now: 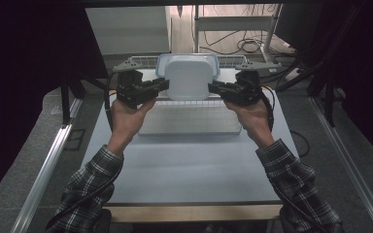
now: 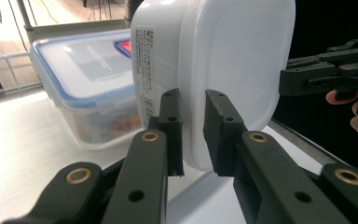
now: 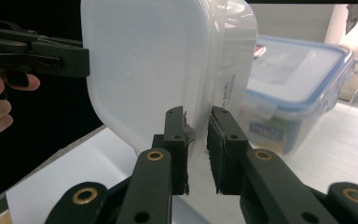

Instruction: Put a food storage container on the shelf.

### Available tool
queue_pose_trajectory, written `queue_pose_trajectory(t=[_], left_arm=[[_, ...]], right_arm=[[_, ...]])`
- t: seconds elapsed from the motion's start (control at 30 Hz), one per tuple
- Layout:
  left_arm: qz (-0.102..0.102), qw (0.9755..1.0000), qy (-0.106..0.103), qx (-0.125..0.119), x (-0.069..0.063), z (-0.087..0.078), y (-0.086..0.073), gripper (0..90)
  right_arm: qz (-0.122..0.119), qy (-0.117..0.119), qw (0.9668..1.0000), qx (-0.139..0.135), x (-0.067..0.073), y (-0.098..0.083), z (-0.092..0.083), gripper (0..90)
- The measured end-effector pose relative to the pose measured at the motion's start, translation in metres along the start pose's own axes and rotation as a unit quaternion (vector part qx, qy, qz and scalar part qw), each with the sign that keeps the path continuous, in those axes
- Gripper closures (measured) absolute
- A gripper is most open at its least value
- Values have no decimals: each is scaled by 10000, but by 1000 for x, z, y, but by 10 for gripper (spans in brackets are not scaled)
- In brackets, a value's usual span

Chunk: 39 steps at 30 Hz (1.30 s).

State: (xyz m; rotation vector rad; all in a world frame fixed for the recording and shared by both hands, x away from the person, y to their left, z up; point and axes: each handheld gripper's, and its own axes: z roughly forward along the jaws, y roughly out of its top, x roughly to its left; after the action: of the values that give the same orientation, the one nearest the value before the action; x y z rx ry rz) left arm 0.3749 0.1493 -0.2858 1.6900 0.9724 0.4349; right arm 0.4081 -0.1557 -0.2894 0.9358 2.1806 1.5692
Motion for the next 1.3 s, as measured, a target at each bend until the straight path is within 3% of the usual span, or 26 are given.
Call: queue_pose_trajectory(t=[0.3, 0.53, 0.8, 1.07, 1.3], left_arm=[[-152, 9998, -99, -48, 10, 0, 26, 780], [-247, 9997, -53, 44, 19, 11, 42, 776], [-365, 9993, -69, 105, 26, 21, 46, 761], [-568, 9982, -183, 66, 35, 28, 49, 689], [-591, 9980, -151, 183, 40, 37, 52, 660]], right_arm=[[45, -26, 10000, -58, -3, 30, 2, 776], [114, -154, 9998, 19, -11, 47, 9, 771], [211, -223, 9995, 102, -21, 52, 19, 761], [253, -190, 9994, 116, -22, 56, 24, 721], [260, -321, 9991, 113, -24, 61, 30, 683]])
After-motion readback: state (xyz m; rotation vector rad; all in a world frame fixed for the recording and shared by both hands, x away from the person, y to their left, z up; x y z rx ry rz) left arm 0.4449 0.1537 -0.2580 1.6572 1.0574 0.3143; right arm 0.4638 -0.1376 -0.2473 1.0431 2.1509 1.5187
